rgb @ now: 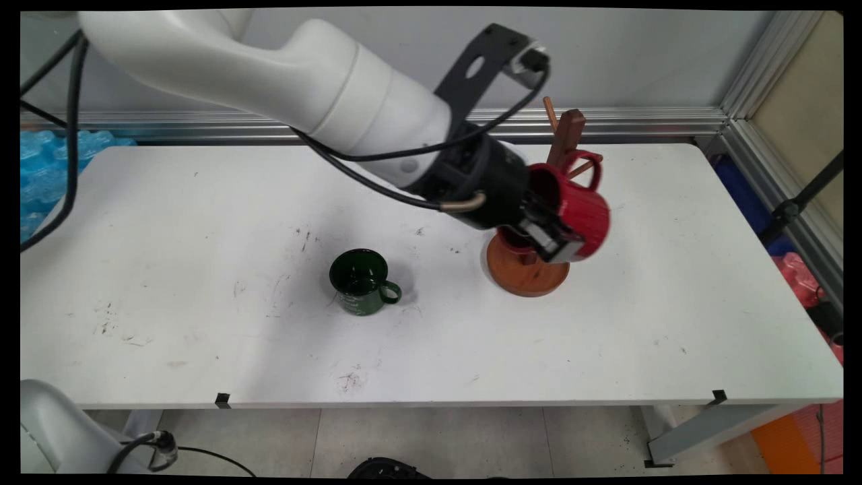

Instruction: Place the picked object on the table

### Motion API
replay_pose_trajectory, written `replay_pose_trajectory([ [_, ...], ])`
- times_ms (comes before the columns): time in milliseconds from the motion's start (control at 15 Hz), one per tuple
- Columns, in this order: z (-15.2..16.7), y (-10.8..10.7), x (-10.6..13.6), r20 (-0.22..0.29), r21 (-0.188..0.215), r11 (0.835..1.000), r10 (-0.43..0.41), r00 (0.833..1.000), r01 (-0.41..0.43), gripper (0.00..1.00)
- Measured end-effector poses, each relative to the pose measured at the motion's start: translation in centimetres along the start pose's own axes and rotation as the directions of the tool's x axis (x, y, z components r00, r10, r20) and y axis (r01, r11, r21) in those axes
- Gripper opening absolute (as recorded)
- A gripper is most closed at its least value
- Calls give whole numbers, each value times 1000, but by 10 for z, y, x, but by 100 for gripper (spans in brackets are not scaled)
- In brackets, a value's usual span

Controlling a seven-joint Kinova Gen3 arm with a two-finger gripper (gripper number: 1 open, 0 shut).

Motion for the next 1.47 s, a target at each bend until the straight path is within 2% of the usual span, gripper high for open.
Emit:
replay_pose_trajectory([
  [267, -17, -15, -8, 33, 32, 999, 20, 999, -21, 0],
  [867, -62, -64, -24, 106, 120, 991, 48, 993, -60, 0],
  [1467, -93, -120, -26, 171, 205, 970, 94, 981, -128, 0],
])
